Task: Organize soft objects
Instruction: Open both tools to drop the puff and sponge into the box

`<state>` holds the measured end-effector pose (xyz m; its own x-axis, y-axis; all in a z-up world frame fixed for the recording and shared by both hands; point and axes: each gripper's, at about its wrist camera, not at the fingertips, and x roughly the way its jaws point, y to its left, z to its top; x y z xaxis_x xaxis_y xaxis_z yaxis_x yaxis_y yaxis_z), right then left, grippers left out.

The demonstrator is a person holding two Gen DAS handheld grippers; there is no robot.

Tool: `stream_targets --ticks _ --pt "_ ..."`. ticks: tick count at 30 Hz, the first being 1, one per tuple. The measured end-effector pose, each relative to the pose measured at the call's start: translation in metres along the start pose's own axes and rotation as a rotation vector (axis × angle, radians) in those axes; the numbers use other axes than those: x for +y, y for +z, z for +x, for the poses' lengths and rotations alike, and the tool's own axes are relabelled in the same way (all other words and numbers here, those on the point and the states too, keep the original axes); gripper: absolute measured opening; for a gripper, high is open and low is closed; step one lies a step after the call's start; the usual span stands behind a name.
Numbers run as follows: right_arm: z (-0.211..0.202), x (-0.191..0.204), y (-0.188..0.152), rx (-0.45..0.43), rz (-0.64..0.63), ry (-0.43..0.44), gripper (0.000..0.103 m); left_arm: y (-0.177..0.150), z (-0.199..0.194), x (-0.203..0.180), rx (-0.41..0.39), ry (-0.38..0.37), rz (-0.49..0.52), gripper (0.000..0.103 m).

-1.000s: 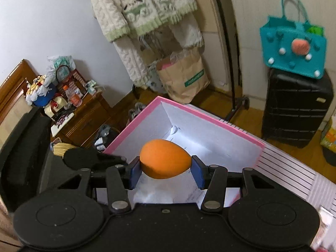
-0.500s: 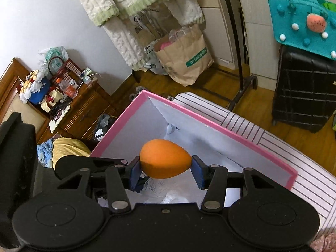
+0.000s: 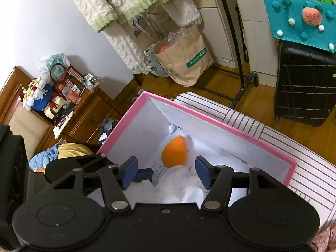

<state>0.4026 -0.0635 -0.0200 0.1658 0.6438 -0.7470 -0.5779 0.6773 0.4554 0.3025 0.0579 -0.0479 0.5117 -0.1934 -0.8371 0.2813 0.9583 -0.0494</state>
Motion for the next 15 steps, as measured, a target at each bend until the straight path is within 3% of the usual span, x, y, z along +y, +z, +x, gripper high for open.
stream_targets --ticks 6,15 --pt "-0.026 0.005 -0.015 -0.043 -0.011 -0.015 0.066 -0.007 -0.011 -0.005 -0.007 0.005 0.021 0.074" --pt "-0.074 0.019 -0.046 -0.114 -0.052 -0.084 0.066 -0.014 -0.028 -0.007 -0.03 0.023 0.04 0.088"
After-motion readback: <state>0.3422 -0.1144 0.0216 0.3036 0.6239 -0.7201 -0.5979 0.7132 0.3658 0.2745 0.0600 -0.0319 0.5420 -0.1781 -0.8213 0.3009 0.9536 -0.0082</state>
